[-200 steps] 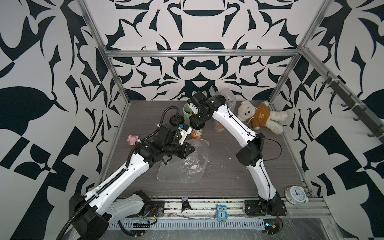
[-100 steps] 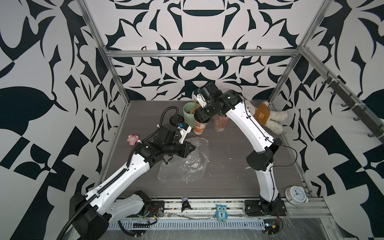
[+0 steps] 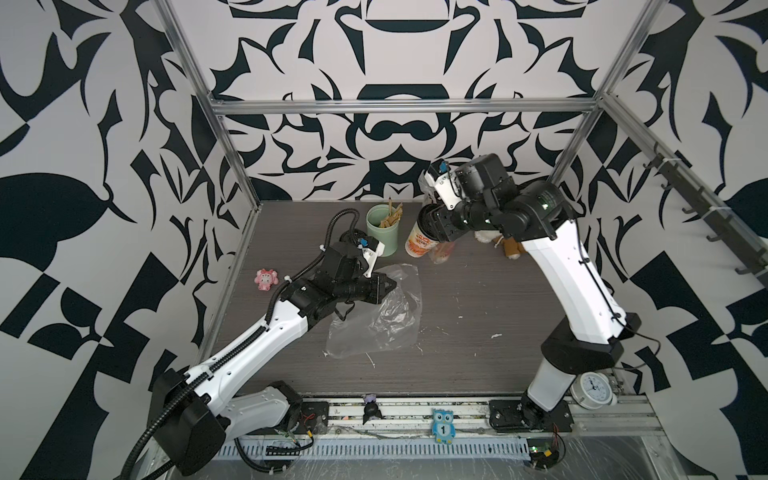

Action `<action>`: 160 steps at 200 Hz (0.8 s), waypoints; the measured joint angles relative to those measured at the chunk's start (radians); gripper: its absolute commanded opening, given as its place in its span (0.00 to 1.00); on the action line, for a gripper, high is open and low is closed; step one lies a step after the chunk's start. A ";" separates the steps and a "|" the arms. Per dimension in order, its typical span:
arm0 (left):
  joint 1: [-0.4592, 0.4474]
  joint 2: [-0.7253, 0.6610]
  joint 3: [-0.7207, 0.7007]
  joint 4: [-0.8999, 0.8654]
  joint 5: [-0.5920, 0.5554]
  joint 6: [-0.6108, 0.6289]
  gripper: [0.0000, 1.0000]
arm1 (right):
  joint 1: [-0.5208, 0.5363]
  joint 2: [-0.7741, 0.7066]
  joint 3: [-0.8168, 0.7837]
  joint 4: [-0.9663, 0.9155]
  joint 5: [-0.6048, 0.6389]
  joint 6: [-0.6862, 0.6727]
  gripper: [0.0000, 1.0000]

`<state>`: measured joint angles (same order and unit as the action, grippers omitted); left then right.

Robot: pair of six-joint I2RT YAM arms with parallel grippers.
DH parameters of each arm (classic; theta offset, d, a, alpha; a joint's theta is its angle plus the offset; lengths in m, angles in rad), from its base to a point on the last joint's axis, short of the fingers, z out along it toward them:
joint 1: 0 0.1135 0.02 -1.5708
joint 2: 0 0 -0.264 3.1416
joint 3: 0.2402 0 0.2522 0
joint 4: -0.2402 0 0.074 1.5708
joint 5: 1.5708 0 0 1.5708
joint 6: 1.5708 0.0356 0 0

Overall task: Pack milk tea into plastic carrier bags
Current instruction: Pick up the milk tea cup at the center of the board, then place the milk tea cup in the plastic carrier bag.

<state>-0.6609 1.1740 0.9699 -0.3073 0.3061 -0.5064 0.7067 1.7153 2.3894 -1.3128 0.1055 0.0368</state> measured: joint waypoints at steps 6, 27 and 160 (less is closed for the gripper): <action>0.000 0.003 0.000 0.006 -0.005 -0.005 0.00 | 0.000 -0.019 -0.013 0.000 -0.002 0.003 0.48; 0.000 0.011 0.000 0.045 -0.025 -0.027 0.00 | 0.000 -0.084 -0.074 0.003 -0.021 0.016 0.48; -0.073 0.032 -0.077 0.419 -0.136 -0.219 0.00 | 0.000 -0.255 -0.365 0.089 -0.190 0.132 0.46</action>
<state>-0.7341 1.2057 0.8925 0.1120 0.1699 -0.7258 0.7063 1.4605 2.0243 -1.2236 -0.0845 0.1684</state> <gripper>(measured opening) 0.044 0.681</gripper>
